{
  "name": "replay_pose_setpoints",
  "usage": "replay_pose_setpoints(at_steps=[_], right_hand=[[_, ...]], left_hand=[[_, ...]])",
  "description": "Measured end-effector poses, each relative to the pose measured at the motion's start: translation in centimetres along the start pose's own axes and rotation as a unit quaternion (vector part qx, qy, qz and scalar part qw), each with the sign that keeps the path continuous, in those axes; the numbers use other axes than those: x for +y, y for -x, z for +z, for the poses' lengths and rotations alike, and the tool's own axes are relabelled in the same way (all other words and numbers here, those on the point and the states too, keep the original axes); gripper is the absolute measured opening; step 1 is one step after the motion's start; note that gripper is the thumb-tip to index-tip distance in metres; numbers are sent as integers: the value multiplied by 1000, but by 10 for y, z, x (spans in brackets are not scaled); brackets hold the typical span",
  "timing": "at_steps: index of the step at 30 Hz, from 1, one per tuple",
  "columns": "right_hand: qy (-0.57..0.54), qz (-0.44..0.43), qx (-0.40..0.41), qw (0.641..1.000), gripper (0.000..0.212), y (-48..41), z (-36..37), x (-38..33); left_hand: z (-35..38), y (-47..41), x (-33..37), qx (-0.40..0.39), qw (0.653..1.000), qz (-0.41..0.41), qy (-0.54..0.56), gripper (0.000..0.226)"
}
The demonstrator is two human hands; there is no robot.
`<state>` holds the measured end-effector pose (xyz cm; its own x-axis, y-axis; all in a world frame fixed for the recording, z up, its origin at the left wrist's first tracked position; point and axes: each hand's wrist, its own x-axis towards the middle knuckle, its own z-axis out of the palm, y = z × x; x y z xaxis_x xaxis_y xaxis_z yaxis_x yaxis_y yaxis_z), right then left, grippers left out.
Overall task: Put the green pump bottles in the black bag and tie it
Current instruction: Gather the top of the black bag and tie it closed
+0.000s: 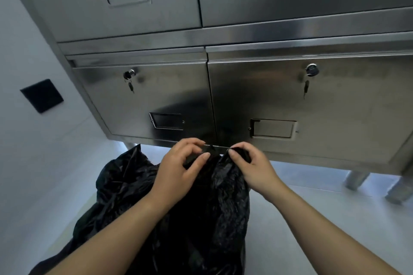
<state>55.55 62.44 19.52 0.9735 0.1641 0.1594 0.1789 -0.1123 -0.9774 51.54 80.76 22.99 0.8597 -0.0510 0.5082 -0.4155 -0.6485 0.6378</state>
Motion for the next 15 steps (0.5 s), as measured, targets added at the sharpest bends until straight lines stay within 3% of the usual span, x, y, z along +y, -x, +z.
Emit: replay_pose_setpoints(at_steps=[3,7,11,15], right_hand=[[-18,8,-4,1000,6,1,9,3],[-37,-14,49,998,9,3,25,-1],[-16,4,107,994,14,2,35,-5],[-33,56,84,994,21,1,36,-12]], left_hand=[[9,11,-19,20,997,-50,61,35],[12,11,-29,0,988,-82,134,26],[12,5,-30,3,989,-63,131,26],[15,9,-39,-11,991,-33,129,18]])
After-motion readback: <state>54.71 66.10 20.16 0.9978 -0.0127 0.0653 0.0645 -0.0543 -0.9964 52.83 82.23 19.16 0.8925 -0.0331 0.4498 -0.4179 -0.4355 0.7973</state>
